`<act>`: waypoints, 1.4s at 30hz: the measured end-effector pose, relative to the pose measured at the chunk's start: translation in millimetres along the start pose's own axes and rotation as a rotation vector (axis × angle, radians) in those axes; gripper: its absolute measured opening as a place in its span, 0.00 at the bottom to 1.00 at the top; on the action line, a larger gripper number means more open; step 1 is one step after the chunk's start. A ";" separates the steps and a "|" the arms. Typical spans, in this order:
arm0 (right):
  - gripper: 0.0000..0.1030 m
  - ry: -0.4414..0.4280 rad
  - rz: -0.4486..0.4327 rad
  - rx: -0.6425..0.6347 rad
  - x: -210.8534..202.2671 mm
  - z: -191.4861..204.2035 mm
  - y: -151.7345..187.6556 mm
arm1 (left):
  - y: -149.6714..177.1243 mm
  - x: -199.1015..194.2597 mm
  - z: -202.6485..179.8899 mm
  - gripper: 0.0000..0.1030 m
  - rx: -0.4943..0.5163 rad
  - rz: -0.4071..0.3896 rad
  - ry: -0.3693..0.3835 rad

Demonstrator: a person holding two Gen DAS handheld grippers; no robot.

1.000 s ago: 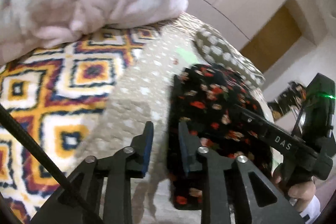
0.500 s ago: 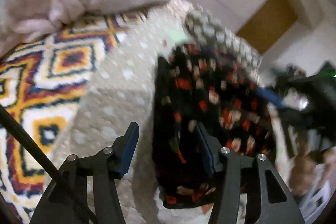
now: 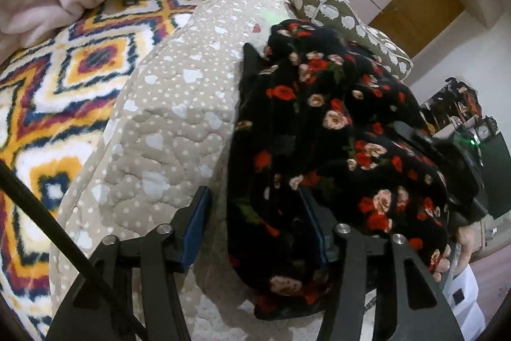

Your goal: Fold large clothes

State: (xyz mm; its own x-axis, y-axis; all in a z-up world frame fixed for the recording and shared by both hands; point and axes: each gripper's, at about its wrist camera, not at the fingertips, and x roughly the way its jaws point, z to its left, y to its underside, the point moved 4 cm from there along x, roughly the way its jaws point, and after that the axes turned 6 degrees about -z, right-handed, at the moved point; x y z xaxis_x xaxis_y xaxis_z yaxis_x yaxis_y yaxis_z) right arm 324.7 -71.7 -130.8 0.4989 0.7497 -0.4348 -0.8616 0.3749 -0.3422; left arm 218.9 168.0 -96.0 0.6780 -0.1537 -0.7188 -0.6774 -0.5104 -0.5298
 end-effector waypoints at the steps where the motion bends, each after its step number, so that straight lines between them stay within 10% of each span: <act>1: 0.76 0.009 -0.009 0.005 2.4 4.1 -0.5 | -0.8 -0.5 -4.9 0.37 0.008 -0.006 0.016; 5: 0.60 0.011 -0.048 -0.085 -23.8 30.5 -7.7 | -1.7 4.9 -38.5 0.32 0.064 -0.034 0.032; 16: 0.75 0.205 -0.115 -0.040 -76.9 -12.3 -24.4 | 1.4 4.8 -47.1 0.49 0.063 -0.025 0.086; 20: 0.75 0.412 -0.224 -0.262 -115.2 31.9 -10.4 | -6.8 -11.4 -29.6 0.50 0.035 -0.066 0.073; 22: 0.56 0.459 -0.270 -0.411 -132.6 60.9 -0.6 | -7.2 -13.5 -24.9 0.50 0.025 -0.066 0.067; 25: 0.17 0.414 -0.204 -0.497 -132.6 83.5 22.5 | -4.9 -14.3 -23.9 0.51 0.045 -0.071 0.037; 27: 0.12 0.423 -0.123 -0.490 -120.0 75.1 42.8 | -2.7 -17.8 -22.4 0.52 0.056 -0.076 0.025; 34: 0.11 0.495 -0.054 -0.491 -124.0 29.4 91.6 | -6.1 -30.2 -2.4 0.53 0.019 -0.099 0.004; 42: 0.12 0.390 -0.092 -0.622 -96.6 123.4 86.9 | -13.2 -39.4 13.5 0.53 -0.020 -0.141 -0.064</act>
State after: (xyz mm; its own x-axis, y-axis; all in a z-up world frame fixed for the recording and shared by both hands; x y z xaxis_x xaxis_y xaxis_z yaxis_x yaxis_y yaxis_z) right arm 190.1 -44.2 -15.7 0.6632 0.4388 -0.6064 -0.6604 -0.0382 -0.7499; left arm 197.2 192.2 -66.8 0.7459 -0.0260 -0.6655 -0.5708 -0.5398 -0.6187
